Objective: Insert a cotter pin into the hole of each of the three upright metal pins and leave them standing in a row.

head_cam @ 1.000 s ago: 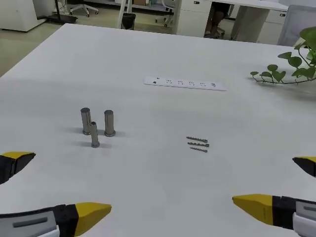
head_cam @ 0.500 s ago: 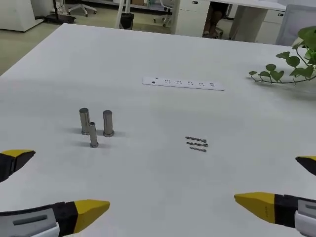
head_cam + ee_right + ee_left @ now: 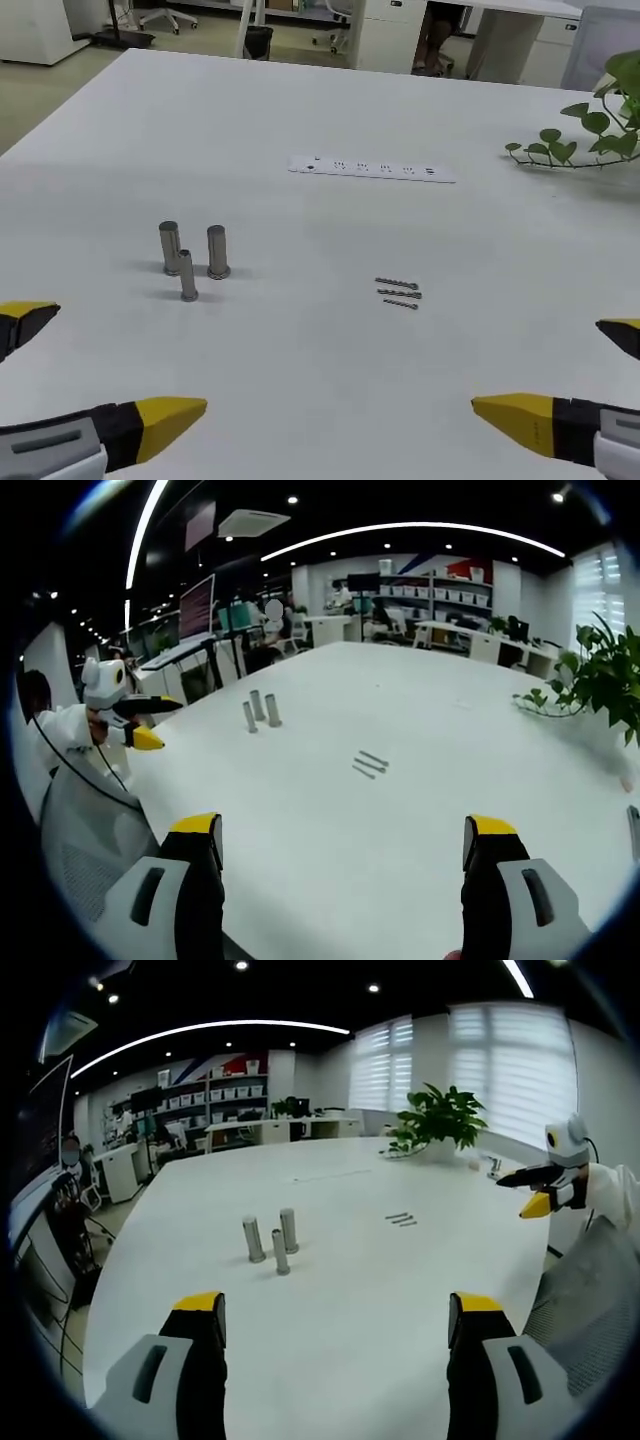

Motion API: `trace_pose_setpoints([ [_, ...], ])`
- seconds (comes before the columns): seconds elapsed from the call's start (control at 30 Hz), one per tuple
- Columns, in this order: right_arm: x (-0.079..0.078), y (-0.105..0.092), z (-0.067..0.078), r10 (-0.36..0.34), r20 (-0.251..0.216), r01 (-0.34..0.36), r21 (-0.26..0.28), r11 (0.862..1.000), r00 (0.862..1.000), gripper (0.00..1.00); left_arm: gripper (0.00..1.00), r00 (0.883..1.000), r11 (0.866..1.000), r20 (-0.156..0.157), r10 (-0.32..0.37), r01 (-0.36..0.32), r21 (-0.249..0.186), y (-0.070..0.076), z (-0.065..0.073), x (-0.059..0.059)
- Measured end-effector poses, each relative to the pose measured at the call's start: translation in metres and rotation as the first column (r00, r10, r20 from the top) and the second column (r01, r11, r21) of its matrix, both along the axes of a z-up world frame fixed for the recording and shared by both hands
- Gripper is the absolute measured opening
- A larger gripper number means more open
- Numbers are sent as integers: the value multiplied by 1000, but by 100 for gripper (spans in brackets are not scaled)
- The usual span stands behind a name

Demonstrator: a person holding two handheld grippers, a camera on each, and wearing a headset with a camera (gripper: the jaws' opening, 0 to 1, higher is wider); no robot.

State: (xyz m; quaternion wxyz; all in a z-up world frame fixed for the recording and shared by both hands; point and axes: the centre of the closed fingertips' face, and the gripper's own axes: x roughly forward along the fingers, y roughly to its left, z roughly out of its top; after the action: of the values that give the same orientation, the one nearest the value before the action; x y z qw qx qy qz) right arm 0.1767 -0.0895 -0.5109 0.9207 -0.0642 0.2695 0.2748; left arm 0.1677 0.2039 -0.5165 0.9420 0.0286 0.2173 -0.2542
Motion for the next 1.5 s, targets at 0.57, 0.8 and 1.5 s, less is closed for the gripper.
trace_pose_setpoints([
  [0.57,10,-1,-1,27,-5,-27,-1,1000,1000,98,76,1000,999,4,25,-25,-34,-3,6,8],
  [0.8,14,-2,0,29,-4,-29,-4,1000,1000,98,81,1000,999,7,18,-18,-28,-3,8,14],
  [1.5,19,-3,8,18,24,-18,21,1000,1000,98,72,999,1000,52,-10,11,-15,-2,7,59],
])
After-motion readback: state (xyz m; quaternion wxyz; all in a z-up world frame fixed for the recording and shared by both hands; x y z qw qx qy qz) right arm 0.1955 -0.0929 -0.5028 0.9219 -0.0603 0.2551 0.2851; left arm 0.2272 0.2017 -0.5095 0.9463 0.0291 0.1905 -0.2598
